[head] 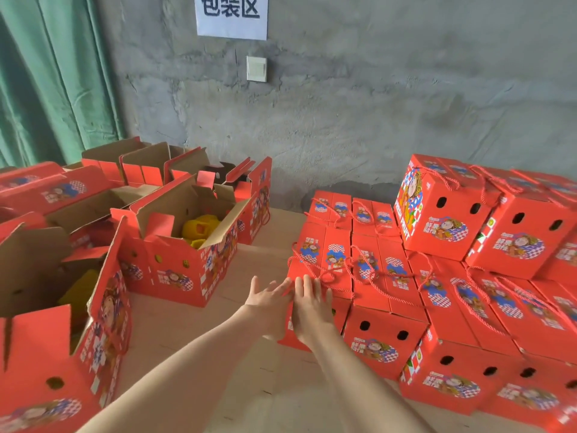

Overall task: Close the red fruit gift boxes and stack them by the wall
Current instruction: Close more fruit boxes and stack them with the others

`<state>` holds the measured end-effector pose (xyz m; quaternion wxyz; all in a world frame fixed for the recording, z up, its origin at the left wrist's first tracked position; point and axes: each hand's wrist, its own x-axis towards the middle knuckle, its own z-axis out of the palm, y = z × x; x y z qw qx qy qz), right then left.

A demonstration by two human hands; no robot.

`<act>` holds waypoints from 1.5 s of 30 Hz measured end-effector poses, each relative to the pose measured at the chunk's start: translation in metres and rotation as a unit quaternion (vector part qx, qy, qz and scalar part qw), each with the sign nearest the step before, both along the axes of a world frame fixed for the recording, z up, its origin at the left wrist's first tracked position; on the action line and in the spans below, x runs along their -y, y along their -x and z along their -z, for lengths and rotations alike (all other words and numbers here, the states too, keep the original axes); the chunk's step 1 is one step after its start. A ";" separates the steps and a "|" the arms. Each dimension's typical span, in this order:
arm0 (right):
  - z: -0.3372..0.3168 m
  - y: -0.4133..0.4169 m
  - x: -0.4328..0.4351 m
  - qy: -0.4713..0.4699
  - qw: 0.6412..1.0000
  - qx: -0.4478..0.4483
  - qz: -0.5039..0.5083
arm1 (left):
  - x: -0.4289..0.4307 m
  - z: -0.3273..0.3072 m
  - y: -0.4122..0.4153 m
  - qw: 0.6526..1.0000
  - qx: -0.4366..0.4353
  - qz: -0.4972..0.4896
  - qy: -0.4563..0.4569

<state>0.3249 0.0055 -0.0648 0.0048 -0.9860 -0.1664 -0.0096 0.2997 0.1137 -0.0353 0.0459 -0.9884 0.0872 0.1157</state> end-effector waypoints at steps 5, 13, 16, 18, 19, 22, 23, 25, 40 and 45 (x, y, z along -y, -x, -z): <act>-0.022 -0.011 0.012 -0.013 0.995 -0.101 -0.011 | 0.000 -0.009 0.049 0.989 0.045 -0.024 0.141; -0.019 0.056 -0.097 -0.193 0.966 -0.027 -0.168 | -0.121 -0.030 0.166 0.895 0.325 -0.117 0.283; -0.030 0.108 -0.168 -0.238 0.927 -0.008 -0.289 | -0.170 -0.041 0.197 0.843 0.403 -0.193 0.299; -0.038 0.136 -0.206 -0.240 0.909 0.021 -0.340 | -0.200 -0.045 0.215 0.820 0.436 -0.227 0.294; -0.042 0.146 -0.221 -0.230 0.906 0.043 -0.353 | -0.214 -0.047 0.222 0.814 0.439 -0.246 0.288; -0.052 0.169 -0.256 -0.172 0.919 0.089 -0.344 | -0.250 -0.048 0.241 0.806 0.441 -0.287 0.272; -0.054 0.174 -0.266 -0.149 0.932 0.075 -0.322 | -0.260 -0.046 0.247 0.804 0.438 -0.297 0.272; -0.055 0.185 -0.281 -0.094 0.961 0.020 -0.259 | -0.276 -0.041 0.257 0.801 0.424 -0.320 0.276; -0.083 0.199 -0.328 -0.151 0.953 -0.140 -0.223 | -0.308 -0.031 0.250 0.779 0.334 -0.374 0.376; -0.105 0.195 -0.305 -0.318 0.903 -0.252 -0.144 | -0.267 -0.023 0.249 0.744 0.312 -0.352 0.474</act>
